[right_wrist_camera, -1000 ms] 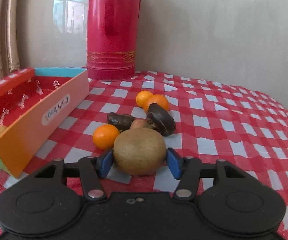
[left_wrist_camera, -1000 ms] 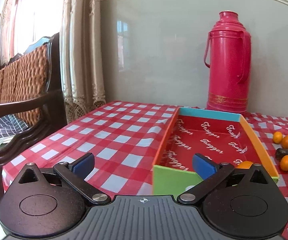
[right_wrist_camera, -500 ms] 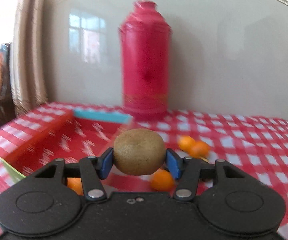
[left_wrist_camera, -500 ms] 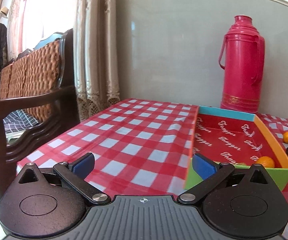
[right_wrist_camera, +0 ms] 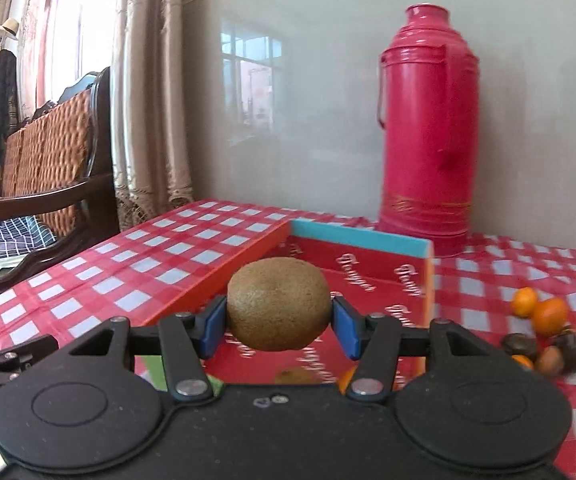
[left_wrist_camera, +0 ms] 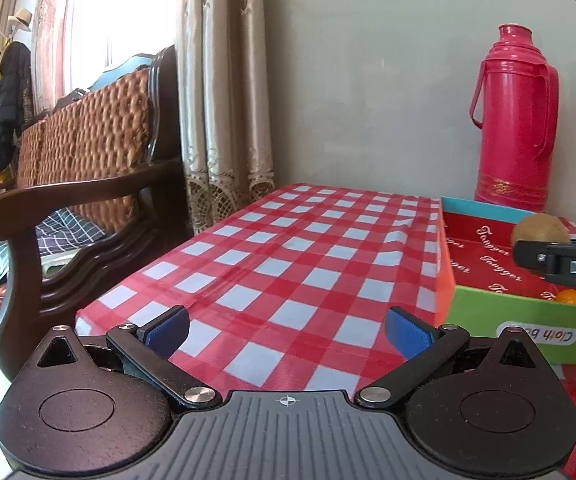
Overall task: Organize fruits
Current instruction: 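Carry the kiwi over the box and open the right gripper, then reach the left gripper to an orange and grasp it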
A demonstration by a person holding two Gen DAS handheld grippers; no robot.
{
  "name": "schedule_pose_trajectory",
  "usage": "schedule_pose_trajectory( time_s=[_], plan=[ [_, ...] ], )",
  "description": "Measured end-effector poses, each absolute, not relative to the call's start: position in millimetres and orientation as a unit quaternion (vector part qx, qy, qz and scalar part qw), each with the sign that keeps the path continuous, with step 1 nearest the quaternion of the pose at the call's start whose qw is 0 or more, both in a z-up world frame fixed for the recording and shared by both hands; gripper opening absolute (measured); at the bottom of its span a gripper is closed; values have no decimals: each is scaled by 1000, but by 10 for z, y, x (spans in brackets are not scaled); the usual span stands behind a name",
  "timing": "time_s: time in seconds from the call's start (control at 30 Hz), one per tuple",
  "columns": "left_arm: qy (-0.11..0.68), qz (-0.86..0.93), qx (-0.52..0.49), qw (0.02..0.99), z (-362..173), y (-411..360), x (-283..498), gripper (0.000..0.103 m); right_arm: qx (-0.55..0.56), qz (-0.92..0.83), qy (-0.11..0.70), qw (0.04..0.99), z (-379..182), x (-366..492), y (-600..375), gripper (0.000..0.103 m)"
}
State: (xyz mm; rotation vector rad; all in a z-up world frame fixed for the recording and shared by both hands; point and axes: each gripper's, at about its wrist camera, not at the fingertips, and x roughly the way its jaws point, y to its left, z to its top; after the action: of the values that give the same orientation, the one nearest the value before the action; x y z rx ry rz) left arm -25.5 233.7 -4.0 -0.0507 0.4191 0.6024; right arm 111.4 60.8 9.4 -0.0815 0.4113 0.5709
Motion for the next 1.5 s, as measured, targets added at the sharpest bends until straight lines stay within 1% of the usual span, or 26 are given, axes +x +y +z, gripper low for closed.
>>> schedule_pose_trajectory(
  time_s=[0.03, 0.07, 0.1, 0.13, 0.2, 0.3, 0.6, 0.8, 0.97, 1.07, 1.1, 1.17, 1.23, 1.3, 1.37, 1.5],
  plan=[
    [206, 295, -24, 933, -43, 2343, -263, 103, -40, 284, 203, 936, 76, 1115, 653, 56],
    [208, 294, -24, 933, -44, 2345, -269, 103, -41, 288, 199, 936, 60, 1102, 692, 66],
    [208, 295, -24, 932, -37, 2350, -272, 103, -45, 283, 184, 940, 66, 1059, 709, 87],
    [206, 293, -27, 933, -31, 2351, -276, 103, -47, 273, 157, 948, 86, 993, 691, 93],
    [205, 286, -31, 936, -25, 2329, -266, 103, -47, 270, 123, 954, 156, 909, 592, 92],
    [202, 267, -37, 942, -17, 2234, -218, 103, -37, 245, 104, 963, 212, 913, 341, 95],
    [179, 218, -44, 958, 35, 1632, 21, 103, 13, 149, 142, 979, 204, 1145, -594, 97],
    [160, 199, -34, 966, 95, 1162, 199, 103, -9, 114, 152, 982, 128, 1110, -956, 97],
    [176, 174, -9, 969, 51, 666, 469, 102, -3, 76, 169, 983, 19, 1200, -1354, 97],
    [165, 158, -2, 973, 59, 403, 584, 102, 2, 58, 169, 984, 7, 1237, -1587, 97],
    [164, 150, 4, 975, 60, 311, 627, 101, 2, 53, 169, 984, 5, 1255, -1659, 97],
    [164, 134, 14, 977, 58, 133, 700, 88, 8, 42, 170, 985, -3, 1289, -1811, 97],
    [170, 120, 20, 978, 32, -14, 804, 88, 15, 34, 175, 984, -12, 1349, -1935, 97],
    [185, 109, 23, 976, -20, -122, 926, 84, 20, 27, 181, 983, -26, 1403, -2032, 97],
    [205, 100, 20, 974, -85, -185, 1044, 71, 22, 23, 189, 981, -51, 1481, -2069, 97],
    [230, 97, 22, 968, -207, -290, 1255, 68, 16, 22, 216, 976, -132, 1639, -2103, 97]
  ],
)
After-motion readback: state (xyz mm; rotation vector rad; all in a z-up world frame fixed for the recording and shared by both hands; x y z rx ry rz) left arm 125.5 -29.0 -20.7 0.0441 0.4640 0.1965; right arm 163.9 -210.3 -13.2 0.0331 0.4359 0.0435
